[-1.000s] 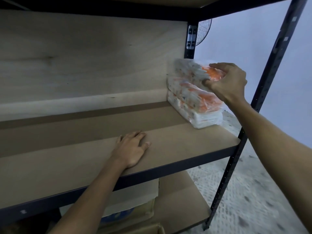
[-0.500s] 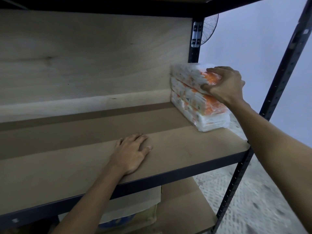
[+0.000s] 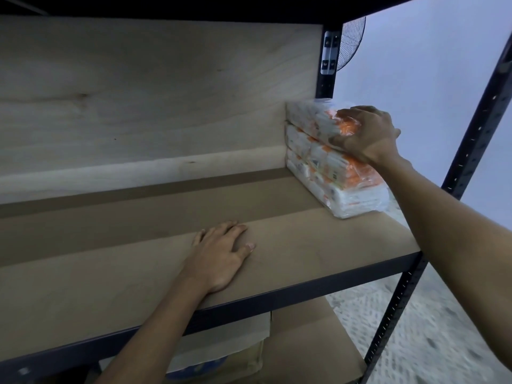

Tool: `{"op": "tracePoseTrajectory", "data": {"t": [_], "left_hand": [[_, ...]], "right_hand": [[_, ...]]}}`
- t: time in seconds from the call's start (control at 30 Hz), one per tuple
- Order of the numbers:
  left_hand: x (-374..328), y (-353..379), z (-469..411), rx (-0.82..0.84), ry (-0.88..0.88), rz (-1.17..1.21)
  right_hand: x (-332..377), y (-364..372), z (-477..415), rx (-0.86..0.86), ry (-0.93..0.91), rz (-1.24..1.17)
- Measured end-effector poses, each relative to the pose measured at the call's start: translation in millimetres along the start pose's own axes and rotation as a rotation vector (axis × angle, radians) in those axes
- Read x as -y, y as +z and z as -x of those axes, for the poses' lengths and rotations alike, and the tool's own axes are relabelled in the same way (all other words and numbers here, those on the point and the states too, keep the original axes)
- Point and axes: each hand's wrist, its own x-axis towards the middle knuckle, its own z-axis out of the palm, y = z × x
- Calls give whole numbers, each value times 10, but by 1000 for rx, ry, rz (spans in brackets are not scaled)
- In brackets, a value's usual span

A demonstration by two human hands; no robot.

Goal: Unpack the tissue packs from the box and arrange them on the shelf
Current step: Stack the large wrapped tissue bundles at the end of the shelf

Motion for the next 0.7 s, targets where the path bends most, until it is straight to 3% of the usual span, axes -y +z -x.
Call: {"op": "tracePoseTrajectory", "data": {"t": [0.7], "left_hand": [[7, 15, -16, -2, -11, -2]], "right_hand": [[-16, -73, 118, 11, -44, 79]]}}
